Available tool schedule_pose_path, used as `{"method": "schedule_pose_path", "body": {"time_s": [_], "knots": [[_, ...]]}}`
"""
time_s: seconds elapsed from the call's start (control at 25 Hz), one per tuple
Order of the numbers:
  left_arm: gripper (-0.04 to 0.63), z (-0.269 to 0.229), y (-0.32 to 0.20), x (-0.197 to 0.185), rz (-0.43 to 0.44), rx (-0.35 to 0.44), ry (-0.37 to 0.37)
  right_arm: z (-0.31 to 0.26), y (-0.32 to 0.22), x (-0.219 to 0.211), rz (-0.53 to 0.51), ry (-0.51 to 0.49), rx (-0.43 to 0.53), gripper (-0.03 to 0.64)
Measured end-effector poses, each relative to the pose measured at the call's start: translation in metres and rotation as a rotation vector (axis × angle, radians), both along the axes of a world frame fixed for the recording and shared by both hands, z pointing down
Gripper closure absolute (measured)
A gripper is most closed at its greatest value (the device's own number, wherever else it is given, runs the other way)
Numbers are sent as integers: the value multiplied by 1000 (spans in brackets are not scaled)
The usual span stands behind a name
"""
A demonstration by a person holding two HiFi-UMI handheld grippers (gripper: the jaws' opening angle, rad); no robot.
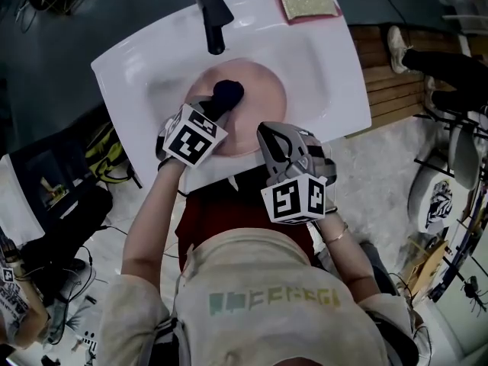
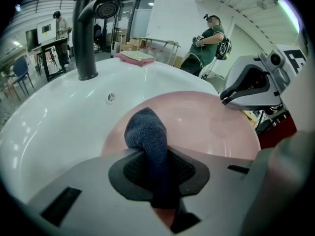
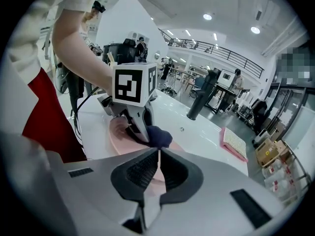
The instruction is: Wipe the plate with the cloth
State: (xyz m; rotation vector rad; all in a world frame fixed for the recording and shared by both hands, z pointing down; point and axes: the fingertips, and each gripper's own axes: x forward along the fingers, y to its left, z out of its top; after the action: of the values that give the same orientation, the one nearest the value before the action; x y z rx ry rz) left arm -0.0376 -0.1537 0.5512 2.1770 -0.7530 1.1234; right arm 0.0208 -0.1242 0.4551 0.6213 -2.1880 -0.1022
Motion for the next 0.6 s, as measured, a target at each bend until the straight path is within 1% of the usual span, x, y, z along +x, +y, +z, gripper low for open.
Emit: {"method": "schedule_pose_path", "body": {"time_s": [0.2, 0.36, 0.48, 0.6], "knots": [[515, 10, -11, -7, -10, -27, -15, 0, 0, -1, -2, 0, 0, 578], [515, 14, -22, -6, -13, -30, -42, -4, -3, 6, 2, -8, -3, 578], [515, 20, -29, -12, -18, -22, -83, -6, -1, 7, 1, -3, 5, 578], [515, 29, -36, -29, -17, 6, -136, -2, 1, 2, -4, 8, 12, 578]]}}
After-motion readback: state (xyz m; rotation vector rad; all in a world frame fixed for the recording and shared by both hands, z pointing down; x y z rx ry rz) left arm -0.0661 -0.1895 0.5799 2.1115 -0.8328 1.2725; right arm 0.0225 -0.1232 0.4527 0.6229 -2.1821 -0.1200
